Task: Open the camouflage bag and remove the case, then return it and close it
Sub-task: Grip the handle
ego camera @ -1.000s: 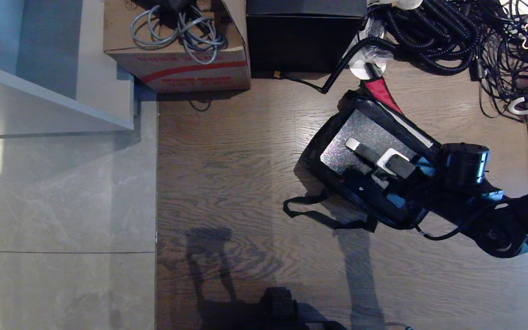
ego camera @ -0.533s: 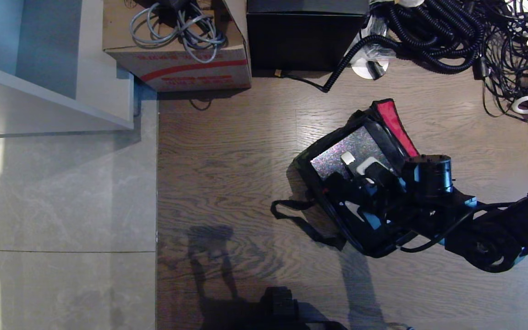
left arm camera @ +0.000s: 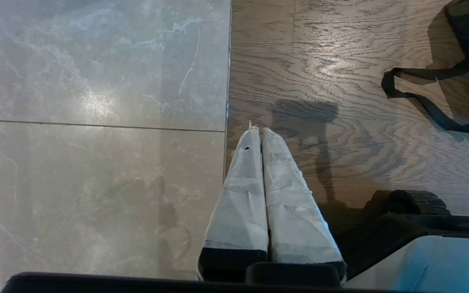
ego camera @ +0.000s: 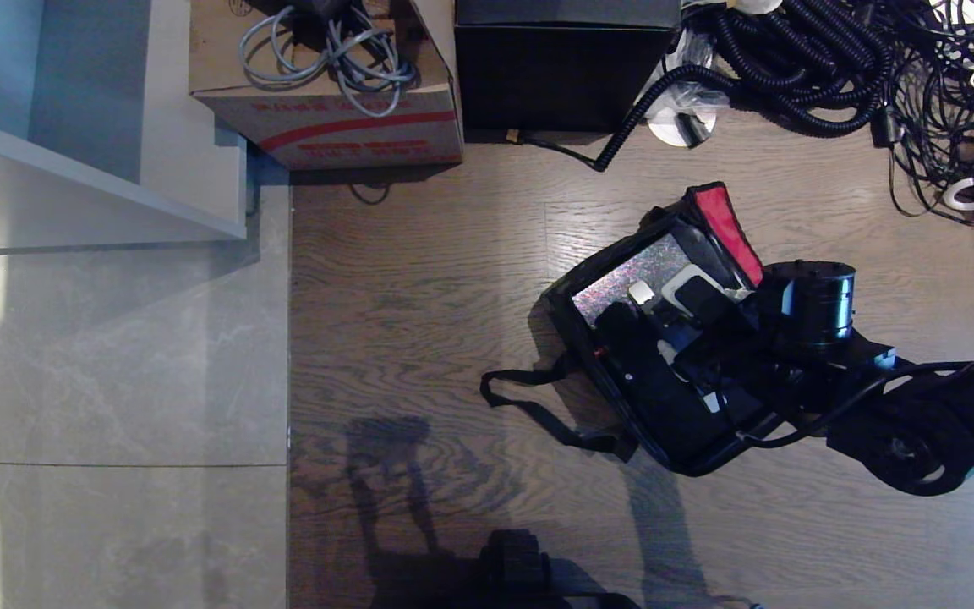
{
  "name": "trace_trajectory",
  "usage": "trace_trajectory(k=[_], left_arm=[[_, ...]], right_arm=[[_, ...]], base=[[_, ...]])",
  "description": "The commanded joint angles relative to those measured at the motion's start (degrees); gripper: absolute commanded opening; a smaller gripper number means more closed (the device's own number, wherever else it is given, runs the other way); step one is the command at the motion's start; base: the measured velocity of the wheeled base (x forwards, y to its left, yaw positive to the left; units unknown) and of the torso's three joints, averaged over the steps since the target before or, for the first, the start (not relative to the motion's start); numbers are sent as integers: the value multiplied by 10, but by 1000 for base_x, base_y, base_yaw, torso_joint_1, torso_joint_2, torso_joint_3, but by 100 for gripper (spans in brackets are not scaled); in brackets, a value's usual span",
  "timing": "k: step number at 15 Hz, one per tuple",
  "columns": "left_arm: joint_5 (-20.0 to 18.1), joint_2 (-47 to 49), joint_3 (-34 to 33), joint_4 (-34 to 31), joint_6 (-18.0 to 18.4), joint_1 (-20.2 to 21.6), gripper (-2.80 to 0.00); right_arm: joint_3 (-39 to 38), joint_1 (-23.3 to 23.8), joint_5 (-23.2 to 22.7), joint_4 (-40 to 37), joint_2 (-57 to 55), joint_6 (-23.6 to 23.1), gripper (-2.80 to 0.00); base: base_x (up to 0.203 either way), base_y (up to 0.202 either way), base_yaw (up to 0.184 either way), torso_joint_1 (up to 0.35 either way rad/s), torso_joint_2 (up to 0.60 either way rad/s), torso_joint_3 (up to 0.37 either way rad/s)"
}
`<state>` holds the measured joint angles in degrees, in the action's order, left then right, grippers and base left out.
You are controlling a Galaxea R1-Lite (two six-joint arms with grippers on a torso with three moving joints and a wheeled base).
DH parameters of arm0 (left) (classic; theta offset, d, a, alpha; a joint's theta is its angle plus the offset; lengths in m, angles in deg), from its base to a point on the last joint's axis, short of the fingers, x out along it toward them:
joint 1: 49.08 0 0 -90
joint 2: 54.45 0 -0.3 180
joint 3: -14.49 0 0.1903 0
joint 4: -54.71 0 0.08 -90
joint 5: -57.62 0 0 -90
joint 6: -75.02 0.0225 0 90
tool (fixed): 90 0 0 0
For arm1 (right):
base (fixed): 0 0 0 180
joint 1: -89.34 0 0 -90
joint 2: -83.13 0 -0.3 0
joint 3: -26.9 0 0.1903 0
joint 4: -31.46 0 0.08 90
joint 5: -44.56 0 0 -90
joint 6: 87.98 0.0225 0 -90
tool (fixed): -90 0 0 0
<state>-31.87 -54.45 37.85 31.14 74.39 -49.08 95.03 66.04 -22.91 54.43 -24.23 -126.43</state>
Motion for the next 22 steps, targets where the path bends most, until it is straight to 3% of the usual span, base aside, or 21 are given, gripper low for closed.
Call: trace_trajectory(k=[1,3,5,11,14,22], left_arm=[[0,-1,0,-1,0,0,-280],[0,-1,0,-1,0,0,-280],[0,0,0,-1,0,0,-280],[0,-1,0,-1,0,0,-280],[0,0,0,-1,-1,0,-280],[0,0,0,-1,0,0,-280]], right_arm=[[-5,0,28,10,9,-4,0],[-12,-21,112,13,8,-5,0],[-27,-31,120,38,8,-13,0],[-56,-34,92,58,64,-1,0],[-106,-33,20,83,101,8,0],[-135,20,16,78,143,26,0]], base=[[0,0,0,0,0,0],[0,0,0,0,0,0],[0,0,0,0,0,0],[0,0,0,0,0,0],[0,0,0,0,0,0],[0,0,0,0,0,0]])
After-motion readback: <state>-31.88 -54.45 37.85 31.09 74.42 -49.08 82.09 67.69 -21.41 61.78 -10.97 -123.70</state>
